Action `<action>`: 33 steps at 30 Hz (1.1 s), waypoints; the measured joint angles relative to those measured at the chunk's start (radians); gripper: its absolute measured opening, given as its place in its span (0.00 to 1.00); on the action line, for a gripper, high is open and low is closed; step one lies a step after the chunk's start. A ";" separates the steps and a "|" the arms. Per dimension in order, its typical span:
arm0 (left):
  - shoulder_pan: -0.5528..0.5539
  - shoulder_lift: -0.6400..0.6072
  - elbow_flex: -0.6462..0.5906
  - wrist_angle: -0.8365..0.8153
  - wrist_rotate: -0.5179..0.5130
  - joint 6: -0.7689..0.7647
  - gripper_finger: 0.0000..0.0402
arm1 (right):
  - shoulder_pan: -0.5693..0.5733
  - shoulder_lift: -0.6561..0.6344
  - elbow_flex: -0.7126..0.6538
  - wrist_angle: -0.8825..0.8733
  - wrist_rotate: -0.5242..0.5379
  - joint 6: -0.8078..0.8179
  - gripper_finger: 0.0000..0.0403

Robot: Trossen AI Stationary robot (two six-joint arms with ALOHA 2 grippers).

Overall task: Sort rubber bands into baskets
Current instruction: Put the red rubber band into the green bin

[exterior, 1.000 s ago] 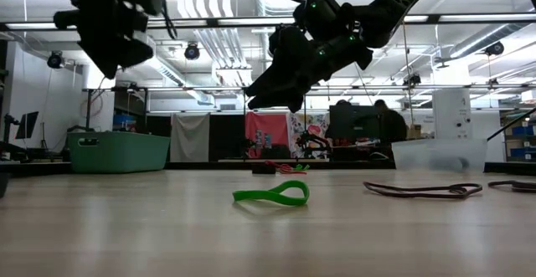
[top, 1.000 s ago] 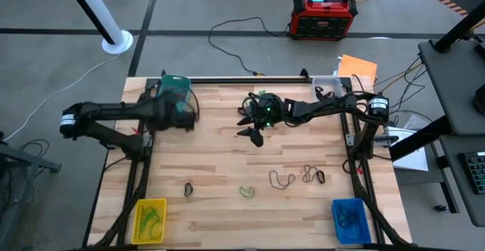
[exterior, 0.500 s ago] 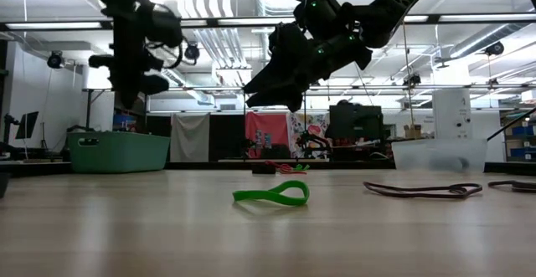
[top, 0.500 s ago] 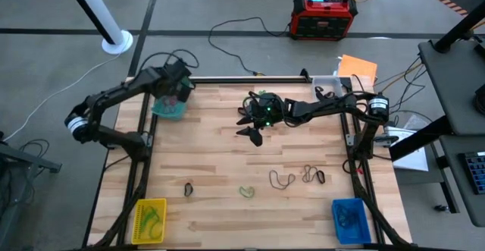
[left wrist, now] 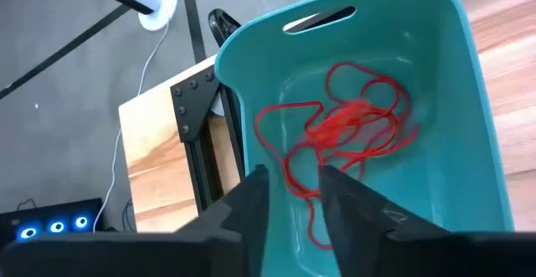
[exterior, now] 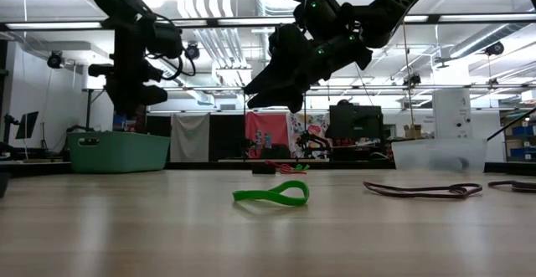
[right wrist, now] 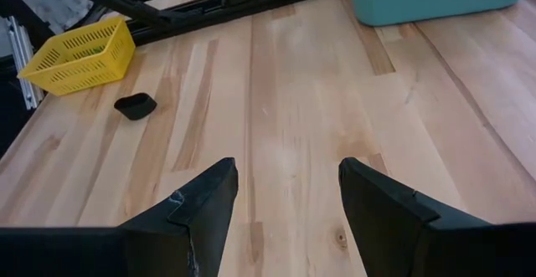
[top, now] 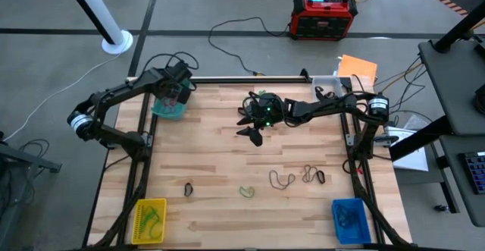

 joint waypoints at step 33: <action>-1.142 -0.073 -0.153 0.184 -0.078 -0.514 0.46 | 0.000 -0.013 -0.003 -0.242 0.275 0.033 0.51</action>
